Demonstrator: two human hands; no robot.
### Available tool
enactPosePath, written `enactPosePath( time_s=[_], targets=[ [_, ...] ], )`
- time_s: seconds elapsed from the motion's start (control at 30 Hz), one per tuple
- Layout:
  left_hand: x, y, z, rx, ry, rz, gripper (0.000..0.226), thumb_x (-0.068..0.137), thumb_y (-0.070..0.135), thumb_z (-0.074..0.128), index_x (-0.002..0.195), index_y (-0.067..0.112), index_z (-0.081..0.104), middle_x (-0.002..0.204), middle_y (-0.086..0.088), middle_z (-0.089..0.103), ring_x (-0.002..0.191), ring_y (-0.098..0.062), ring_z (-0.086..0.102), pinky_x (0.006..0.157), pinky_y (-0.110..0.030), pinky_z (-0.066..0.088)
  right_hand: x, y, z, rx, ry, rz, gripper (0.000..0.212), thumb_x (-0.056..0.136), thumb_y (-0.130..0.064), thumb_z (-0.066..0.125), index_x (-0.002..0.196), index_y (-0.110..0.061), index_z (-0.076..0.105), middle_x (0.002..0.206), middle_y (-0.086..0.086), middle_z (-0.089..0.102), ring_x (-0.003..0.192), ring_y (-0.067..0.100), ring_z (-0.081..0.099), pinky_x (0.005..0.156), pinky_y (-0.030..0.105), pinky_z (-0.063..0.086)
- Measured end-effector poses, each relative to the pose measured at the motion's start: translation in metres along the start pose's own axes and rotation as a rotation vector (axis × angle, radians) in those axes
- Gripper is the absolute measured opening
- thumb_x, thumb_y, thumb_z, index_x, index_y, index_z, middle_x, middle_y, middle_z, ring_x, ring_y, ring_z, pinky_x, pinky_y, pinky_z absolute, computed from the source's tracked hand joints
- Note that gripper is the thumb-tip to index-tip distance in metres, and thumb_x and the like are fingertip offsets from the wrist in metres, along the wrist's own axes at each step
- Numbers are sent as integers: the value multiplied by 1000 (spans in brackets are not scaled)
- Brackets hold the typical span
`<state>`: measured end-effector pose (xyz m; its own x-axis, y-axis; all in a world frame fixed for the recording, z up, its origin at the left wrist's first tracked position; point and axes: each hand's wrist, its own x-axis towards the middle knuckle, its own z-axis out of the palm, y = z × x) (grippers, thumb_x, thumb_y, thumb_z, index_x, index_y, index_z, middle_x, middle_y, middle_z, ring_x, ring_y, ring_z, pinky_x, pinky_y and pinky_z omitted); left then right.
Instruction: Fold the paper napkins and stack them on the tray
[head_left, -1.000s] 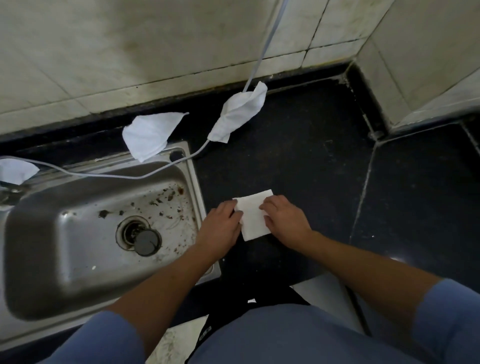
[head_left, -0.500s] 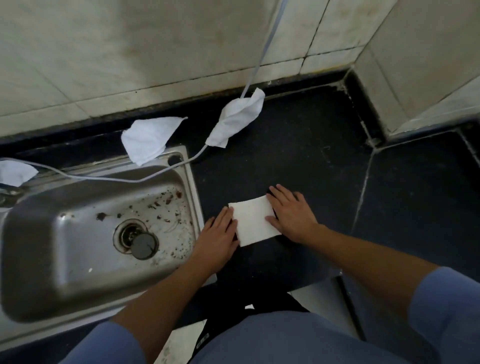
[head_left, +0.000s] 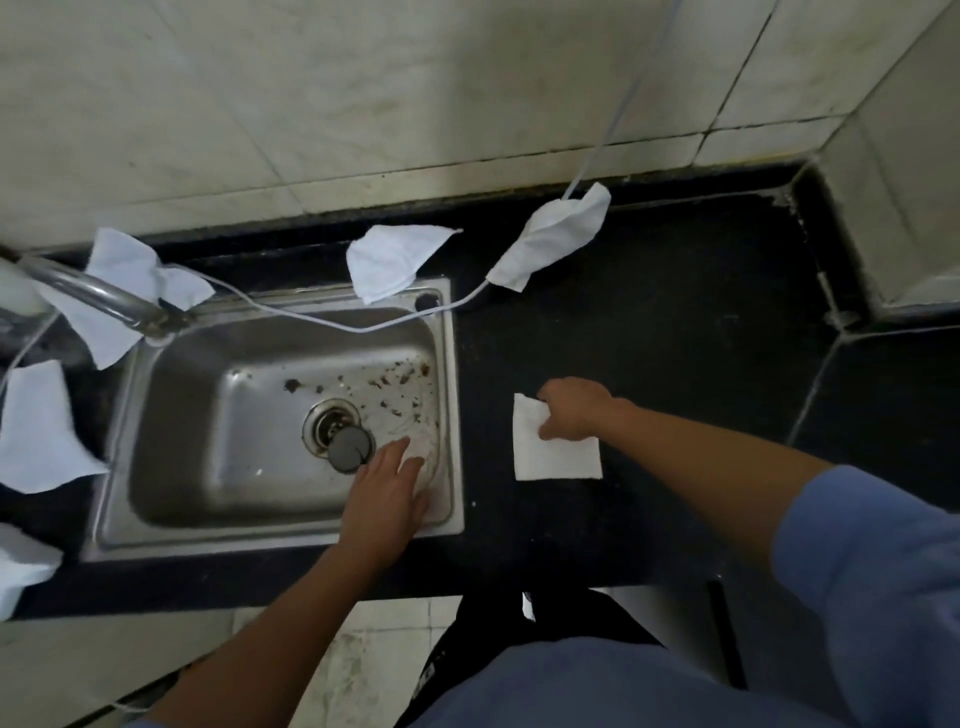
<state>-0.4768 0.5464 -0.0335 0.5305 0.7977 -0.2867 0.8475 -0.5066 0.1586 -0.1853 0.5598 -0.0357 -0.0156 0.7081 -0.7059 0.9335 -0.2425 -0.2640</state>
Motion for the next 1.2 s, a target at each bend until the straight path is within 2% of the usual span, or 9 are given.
enactPosePath(
  time_s=[0.13,0.27,0.4,0.5,0.57,0.63,0.87,1.07,1.2],
  targets=[
    [12,6,-14,-11,31,54,40,82,24,67,119,10,61,135,-15,51,121,-33,50,98,-43,43,-31,8,-1,168,119,-16,19,78,-28,68,91,-22,55,92,-1,58,80,18,56,62,31,44],
    [34,25,-37,-29,54,179,38,85,25,64,121,13,58,127,-8,55,112,-27,54,95,-38,46,-78,18,3,258,280,32,24,78,-25,67,99,-25,56,98,-2,60,82,16,56,63,28,41],
    [50,45,-52,-30,56,405,34,83,22,66,115,9,62,118,-9,58,102,-29,58,87,-39,49,-131,26,23,219,527,168,18,83,-35,62,98,-26,60,98,0,65,91,23,61,66,30,39],
    [46,65,-59,21,48,551,36,86,26,62,120,13,59,121,-5,55,106,-24,55,89,-39,48,-176,25,54,224,655,307,21,87,-40,58,101,-24,60,103,1,64,94,24,61,71,34,44],
    [39,79,-58,51,19,652,36,89,27,59,123,14,57,123,-4,53,108,-23,53,91,-39,46,-208,22,82,274,727,397,23,89,-41,56,103,-23,59,105,1,63,95,25,61,70,33,41],
    [27,95,-52,72,-13,750,35,89,25,59,122,12,58,121,-7,53,107,-26,54,88,-39,47,-244,16,114,317,793,488,24,90,-42,55,103,-23,58,102,0,65,93,26,62,69,34,42],
    [-53,188,-25,99,-133,1115,28,90,24,56,116,11,58,112,-6,53,102,-25,54,79,-38,49,-380,-13,248,457,879,848,31,92,-52,49,104,-25,58,98,4,68,92,29,62,73,40,50],
    [-165,279,7,202,-158,1410,34,90,26,56,123,16,55,115,-4,53,108,-25,54,86,-39,48,-494,-48,373,562,931,1130,31,93,-52,46,100,-24,59,97,-2,64,87,24,61,72,38,49],
    [-266,338,36,259,-143,1600,35,92,29,54,126,18,53,118,-2,53,112,-23,54,85,-36,47,-575,-75,464,617,958,1297,28,92,-49,48,101,-24,59,100,-4,63,91,23,61,75,38,49]
  ],
)
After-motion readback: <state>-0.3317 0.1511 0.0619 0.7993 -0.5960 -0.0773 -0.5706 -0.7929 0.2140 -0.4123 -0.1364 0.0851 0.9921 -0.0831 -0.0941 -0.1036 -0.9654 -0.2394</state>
